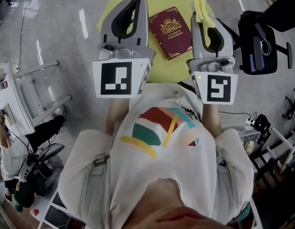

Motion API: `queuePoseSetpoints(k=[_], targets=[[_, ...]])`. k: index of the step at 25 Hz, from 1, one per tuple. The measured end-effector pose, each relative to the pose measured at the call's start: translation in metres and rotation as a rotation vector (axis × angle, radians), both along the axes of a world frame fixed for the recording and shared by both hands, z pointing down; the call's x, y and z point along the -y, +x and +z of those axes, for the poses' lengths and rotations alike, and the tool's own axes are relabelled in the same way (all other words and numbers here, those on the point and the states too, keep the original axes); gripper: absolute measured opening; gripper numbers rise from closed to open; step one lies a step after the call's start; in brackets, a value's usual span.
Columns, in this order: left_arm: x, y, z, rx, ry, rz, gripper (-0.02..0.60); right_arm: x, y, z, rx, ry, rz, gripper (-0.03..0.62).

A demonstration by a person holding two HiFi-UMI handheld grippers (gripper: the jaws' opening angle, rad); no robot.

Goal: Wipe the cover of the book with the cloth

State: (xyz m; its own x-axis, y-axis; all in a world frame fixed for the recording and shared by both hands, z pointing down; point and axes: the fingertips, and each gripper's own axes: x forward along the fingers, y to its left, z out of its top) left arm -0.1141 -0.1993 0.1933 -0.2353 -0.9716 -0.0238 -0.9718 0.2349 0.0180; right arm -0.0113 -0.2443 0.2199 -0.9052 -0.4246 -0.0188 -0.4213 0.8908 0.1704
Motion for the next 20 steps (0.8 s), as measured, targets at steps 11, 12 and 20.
queuePoseSetpoints(k=[11,12,20], targets=[[-0.012,0.0,-0.007,0.016,0.016,-0.008,0.017,-0.006,0.002,-0.002,-0.01,0.032,0.028,0.029],[-0.013,-0.001,-0.007,0.016,0.018,-0.01,0.017,-0.007,0.002,-0.002,-0.011,0.037,0.031,0.029],[-0.017,-0.001,-0.005,0.01,0.018,-0.011,0.017,-0.014,0.0,0.004,-0.035,0.053,0.034,0.029]])
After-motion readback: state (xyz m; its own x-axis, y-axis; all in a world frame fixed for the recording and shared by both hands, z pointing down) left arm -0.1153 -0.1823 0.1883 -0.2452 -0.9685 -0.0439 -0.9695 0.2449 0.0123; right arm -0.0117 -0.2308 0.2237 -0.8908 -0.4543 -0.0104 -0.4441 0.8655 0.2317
